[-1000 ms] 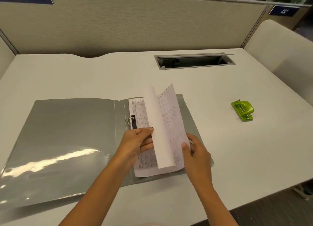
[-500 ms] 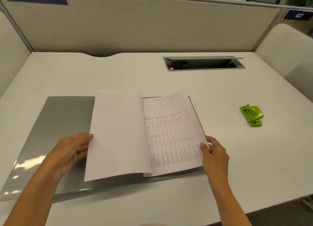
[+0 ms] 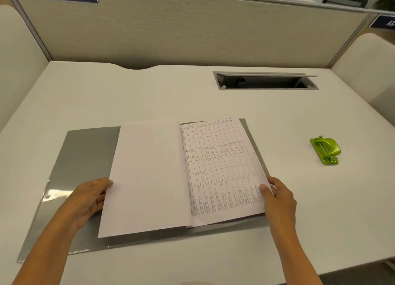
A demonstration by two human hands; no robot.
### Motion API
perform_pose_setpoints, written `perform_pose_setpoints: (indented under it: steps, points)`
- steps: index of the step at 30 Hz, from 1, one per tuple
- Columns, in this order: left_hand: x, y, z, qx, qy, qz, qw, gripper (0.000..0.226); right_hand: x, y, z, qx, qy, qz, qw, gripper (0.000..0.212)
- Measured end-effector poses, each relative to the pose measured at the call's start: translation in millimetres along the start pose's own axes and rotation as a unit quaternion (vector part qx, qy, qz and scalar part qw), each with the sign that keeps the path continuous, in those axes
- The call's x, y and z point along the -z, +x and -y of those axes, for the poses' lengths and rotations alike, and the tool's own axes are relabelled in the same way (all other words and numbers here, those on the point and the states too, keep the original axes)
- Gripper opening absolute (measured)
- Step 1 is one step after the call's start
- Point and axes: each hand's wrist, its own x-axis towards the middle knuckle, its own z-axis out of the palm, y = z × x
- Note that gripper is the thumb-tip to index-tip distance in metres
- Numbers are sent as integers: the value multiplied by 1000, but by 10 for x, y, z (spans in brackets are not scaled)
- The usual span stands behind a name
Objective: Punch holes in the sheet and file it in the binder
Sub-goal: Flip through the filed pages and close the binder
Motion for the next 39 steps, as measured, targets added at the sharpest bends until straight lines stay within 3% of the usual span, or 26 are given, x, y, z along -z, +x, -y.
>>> perform_pose_setpoints:
  steps: [6, 10, 14, 19, 25, 30, 39]
  points:
    - [-89, -71, -90, -40, 9, 32, 999, 6, 62, -74, 214, 35, 74, 39, 996, 13]
    - [-251, -214, -210, -99, 52, 76, 991, 36, 23, -192, 467, 63, 129, 91, 985, 18]
    - [-473, -371, -325, -174, 112, 102, 973, 24, -100, -349, 688, 104, 162, 173, 966, 19]
    - [-814, -550, -404, -191, 50, 106, 975, 15, -315, -515, 755, 158, 87, 211, 961, 21]
    - [-1146, -586, -239, -133, 9, 108, 985, 25, -459, -656, 649, 164, 13, 220, 961, 32]
    - [-1253, -552, -131, -55, -77, 138, 986, 13, -481, -650, 530, 190, -47, 258, 946, 45]
    - [-1362, -554, -110, -16, -125, 161, 979, 13, -449, -648, 514, 189, -29, 258, 947, 61]
